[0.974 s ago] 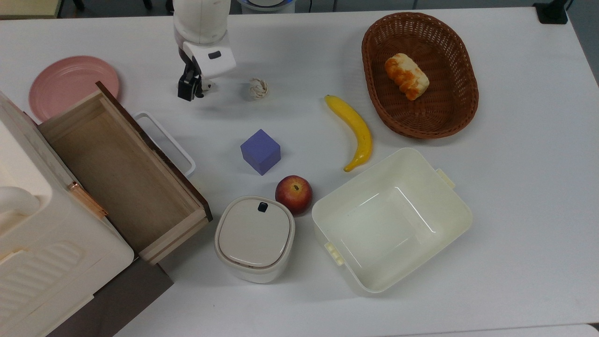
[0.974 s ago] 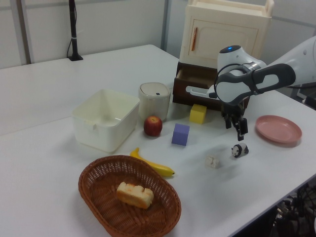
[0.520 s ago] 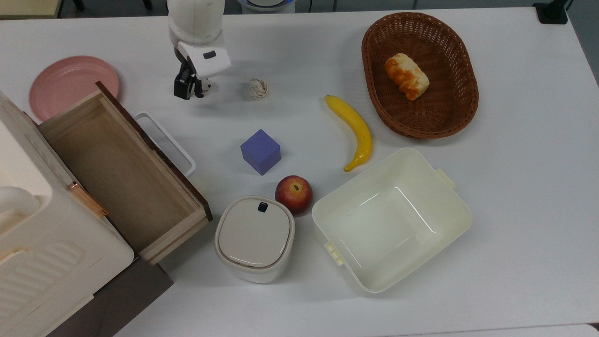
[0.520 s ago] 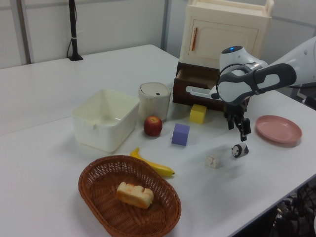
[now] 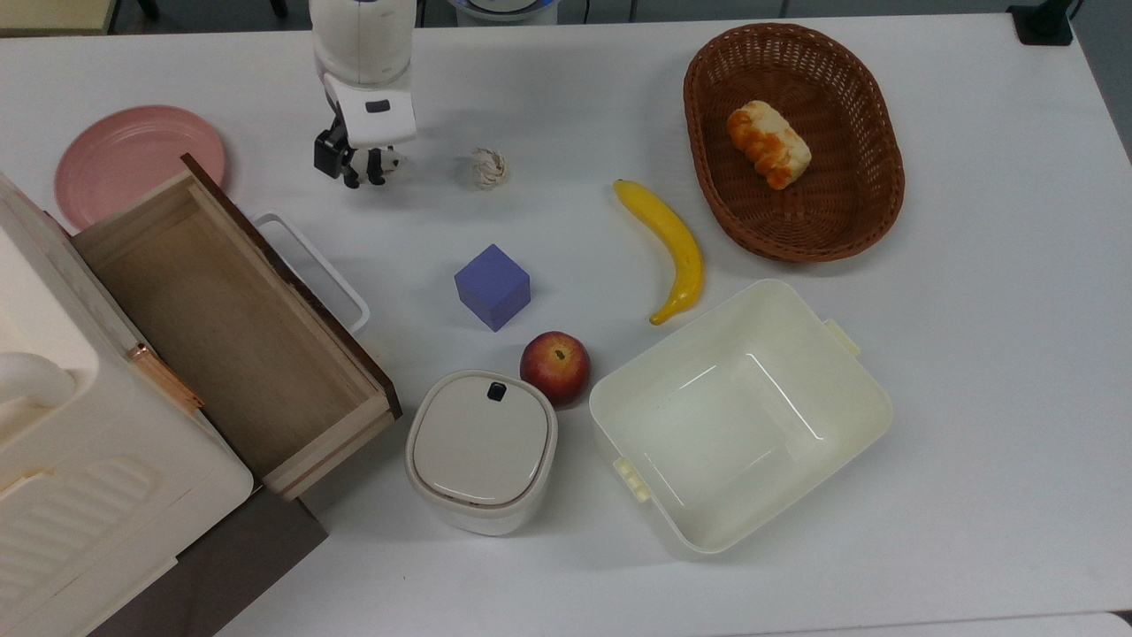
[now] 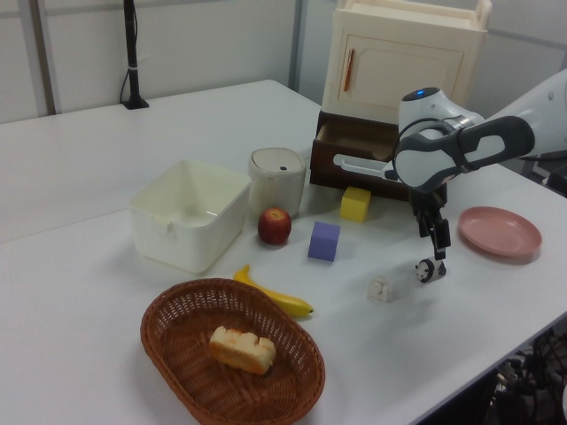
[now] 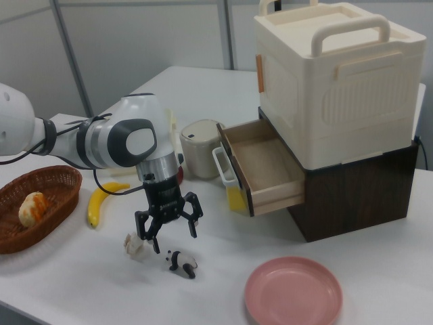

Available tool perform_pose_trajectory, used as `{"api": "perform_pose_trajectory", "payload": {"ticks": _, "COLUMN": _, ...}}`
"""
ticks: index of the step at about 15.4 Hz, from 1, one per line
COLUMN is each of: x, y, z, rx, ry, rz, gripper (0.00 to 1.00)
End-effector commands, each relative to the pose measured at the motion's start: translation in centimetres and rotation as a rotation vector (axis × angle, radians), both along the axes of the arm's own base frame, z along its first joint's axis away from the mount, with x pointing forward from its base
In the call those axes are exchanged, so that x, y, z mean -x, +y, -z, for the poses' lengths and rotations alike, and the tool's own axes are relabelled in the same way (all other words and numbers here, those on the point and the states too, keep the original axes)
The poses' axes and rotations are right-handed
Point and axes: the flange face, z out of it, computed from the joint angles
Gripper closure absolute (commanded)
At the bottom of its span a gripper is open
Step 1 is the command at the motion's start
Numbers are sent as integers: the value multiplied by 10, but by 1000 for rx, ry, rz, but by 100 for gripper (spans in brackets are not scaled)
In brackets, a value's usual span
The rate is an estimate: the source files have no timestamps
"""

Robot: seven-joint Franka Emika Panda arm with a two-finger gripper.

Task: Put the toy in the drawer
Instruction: 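Close the gripper on the panda toy and adjust the grasp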

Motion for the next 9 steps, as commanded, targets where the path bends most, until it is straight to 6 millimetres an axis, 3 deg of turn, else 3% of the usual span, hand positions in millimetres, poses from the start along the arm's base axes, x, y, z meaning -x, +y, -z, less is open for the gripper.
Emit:
{"api": "perform_pose_trajectory", "payload": {"ticks": 1, "x": 11, "y": 4, "z": -1, "rx": 20, "ry": 6, "rz": 57, "gripper": 0}}
{"api": "perform_pose_trajectory", "payload": {"ticks": 9, "x": 6, "y": -13, "z": 36, "rx": 80, "ry": 112, "rz": -133, "gripper": 0}}
